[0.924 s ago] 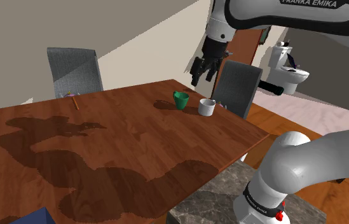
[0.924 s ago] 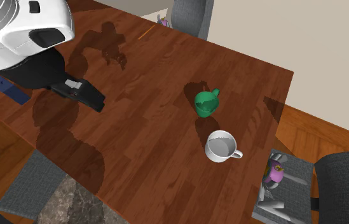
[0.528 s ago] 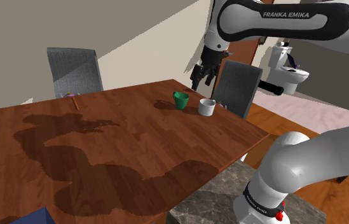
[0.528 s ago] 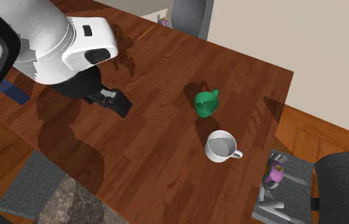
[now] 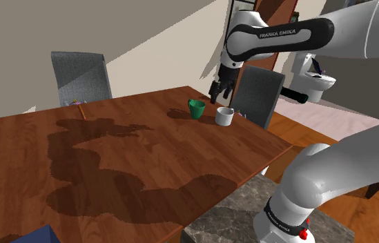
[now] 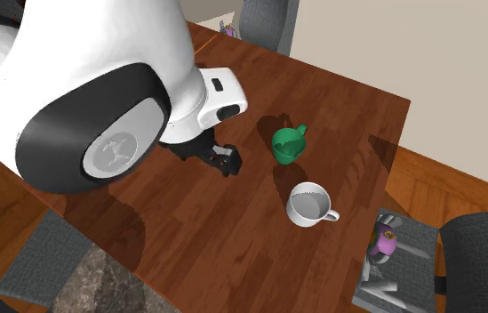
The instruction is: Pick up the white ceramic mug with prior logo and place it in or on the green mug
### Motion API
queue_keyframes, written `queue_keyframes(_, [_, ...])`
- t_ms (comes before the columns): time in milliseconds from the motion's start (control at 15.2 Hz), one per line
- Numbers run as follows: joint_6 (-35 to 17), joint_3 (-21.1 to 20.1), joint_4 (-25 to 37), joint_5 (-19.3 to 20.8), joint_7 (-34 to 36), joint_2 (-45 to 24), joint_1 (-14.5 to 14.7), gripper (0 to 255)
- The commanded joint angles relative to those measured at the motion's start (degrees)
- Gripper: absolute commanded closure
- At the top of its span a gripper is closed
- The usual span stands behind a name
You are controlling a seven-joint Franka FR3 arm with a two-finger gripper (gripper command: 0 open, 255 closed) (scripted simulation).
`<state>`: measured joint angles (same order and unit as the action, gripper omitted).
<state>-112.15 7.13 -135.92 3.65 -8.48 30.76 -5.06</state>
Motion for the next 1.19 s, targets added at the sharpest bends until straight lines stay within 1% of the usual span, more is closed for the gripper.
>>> queue_keyframes(0, [-2.1,1.5,0.4,0.6,-1.8,-2.7,-0.6,0])
queue_keyframes(264, [-6.7,4.6,1.6,1.4,-5.4,-9.1,-1.7,0])
queue_keyframes(528, [-10.9,7.5,4.0,1.2,-9.2,-16.2,-2.6,0])
queue_keyframes(792, [-14.5,10.2,7.4,0.0,-13.4,-23.9,-3.5,0])
queue_keyframes(1122, [-17.7,12.4,12.6,-2.7,-18.5,-33.2,-5.0,0])
